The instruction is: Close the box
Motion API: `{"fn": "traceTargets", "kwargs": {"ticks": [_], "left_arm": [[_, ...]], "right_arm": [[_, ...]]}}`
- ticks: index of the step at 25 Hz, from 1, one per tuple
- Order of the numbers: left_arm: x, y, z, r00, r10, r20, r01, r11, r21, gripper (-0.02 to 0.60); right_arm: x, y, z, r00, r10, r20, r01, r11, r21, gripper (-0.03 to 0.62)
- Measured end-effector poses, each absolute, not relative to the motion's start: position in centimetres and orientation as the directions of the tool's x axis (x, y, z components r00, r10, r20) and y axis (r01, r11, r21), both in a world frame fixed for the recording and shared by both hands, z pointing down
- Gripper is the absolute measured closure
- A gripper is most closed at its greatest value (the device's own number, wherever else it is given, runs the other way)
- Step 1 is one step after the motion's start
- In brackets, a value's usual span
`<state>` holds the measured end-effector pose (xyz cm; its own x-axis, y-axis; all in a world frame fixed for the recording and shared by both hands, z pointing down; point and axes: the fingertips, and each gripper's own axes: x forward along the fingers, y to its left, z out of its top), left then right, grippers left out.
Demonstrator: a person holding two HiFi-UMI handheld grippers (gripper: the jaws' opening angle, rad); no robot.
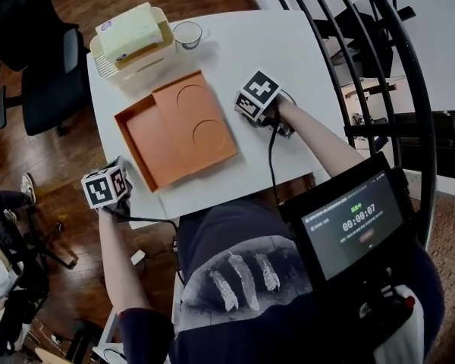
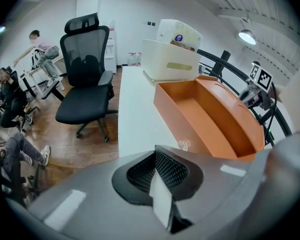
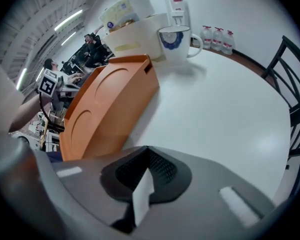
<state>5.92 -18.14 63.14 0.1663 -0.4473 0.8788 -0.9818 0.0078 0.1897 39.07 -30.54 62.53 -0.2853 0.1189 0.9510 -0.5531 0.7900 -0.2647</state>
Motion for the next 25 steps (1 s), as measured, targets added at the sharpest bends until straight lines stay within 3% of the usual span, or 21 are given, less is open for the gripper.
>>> {"fn": "traceTargets", "kwargs": {"ticks": [25], "left_arm": [[7.3, -20.3, 63.8, 0.157, -0.414, 0.897, -0.987, -0.03, 0.159, 0.566]], "right_arm": [[39.6, -30.1, 65.6, -0.177, 0.15, 0.973, -0.504, 0.835, -0.22, 0.589]]}}
